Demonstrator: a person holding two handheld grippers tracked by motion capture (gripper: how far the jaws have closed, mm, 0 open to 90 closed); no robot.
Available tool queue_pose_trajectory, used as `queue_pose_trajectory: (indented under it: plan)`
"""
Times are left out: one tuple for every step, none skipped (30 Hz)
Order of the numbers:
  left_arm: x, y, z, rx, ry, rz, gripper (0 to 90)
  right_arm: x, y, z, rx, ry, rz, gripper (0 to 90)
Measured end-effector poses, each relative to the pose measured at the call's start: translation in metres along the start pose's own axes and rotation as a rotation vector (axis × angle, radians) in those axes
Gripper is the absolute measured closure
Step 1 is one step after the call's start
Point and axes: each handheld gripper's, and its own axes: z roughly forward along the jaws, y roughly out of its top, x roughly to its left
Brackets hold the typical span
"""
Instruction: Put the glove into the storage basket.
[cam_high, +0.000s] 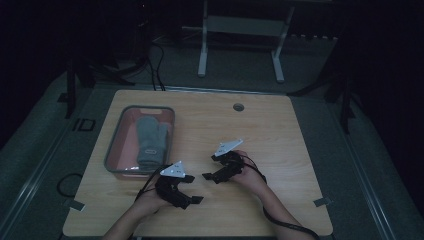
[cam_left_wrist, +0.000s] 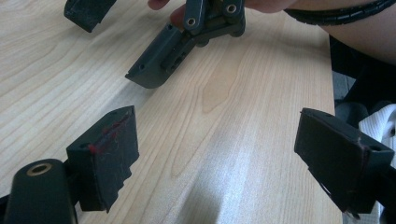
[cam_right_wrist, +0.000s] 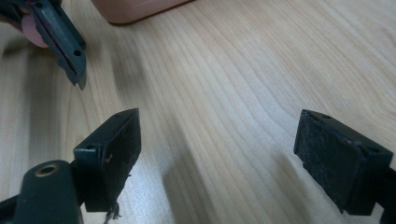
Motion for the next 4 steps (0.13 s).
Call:
queue_pose_trajectory:
  plan:
    - [0.0001, -0.0001, 0.0, 0.002, -0.002, -0.001, 14.2, -0.0001, 0.0, 0.0001, 0.003, 0.002, 0.003, 14.8]
    - [0.0001, -0.0001, 0.0001, 0.003, -0.003, -0.001, 14.2, 0.0, 0.0001, 0.0, 0.003, 0.001, 0.0, 14.8]
    - [-0.0001, -0.0002, -0.0001, 0.002, -0.004, -0.002, 14.2, -0.0001, 0.0003, 0.0001, 0.007, 0.003, 0.003, 14.8]
    - [0.0001, -0.0003, 0.0003, 0.007, -0.015, -0.012, 14.2, -0.0002, 0.0003, 0.0002, 0.009, 0.003, 0.007, 14.8]
